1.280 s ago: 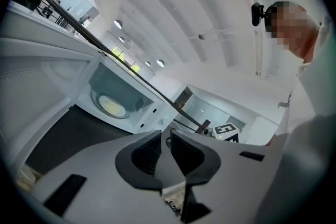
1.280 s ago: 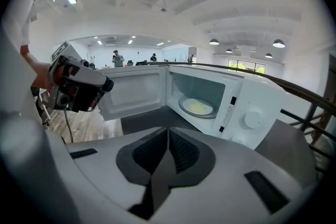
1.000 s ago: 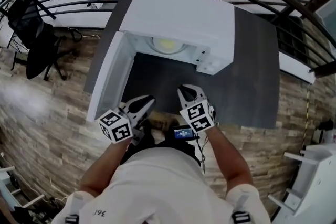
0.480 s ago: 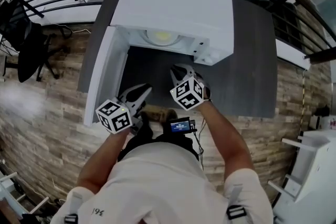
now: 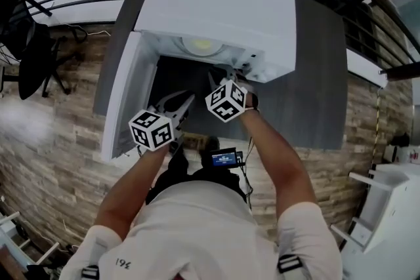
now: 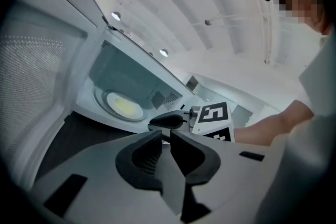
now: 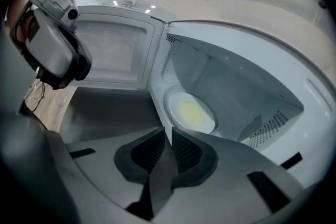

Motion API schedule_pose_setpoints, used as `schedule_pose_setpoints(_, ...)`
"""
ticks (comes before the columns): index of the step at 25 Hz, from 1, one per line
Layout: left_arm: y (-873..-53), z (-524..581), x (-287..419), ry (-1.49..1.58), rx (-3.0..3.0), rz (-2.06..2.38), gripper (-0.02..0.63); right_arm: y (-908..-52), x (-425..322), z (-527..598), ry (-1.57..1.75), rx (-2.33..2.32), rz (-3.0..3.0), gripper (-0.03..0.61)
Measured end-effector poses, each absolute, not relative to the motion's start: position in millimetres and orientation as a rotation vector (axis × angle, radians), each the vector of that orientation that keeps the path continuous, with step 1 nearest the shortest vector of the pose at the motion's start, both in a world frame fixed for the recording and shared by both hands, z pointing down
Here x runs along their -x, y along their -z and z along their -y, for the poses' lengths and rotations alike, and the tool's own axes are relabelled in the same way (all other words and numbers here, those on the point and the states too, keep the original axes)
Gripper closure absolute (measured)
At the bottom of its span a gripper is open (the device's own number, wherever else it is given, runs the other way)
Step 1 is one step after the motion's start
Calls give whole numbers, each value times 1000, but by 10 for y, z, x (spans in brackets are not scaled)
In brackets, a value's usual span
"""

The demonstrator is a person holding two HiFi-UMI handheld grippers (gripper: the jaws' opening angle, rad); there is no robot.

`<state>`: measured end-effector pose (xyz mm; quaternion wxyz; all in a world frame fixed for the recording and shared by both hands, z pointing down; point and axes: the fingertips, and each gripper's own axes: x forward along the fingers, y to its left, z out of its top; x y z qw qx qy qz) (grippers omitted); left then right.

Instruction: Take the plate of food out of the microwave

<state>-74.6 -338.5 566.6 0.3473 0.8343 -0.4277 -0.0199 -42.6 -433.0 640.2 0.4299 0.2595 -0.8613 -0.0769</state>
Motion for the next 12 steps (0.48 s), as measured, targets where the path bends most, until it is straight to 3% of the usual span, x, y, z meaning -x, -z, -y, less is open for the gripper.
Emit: schedule_pose_setpoints(12, -5952, 3683, 793, 7, -2101, 1138, 577, -6611, 698, 4729, 641, -535, 1922, 560)
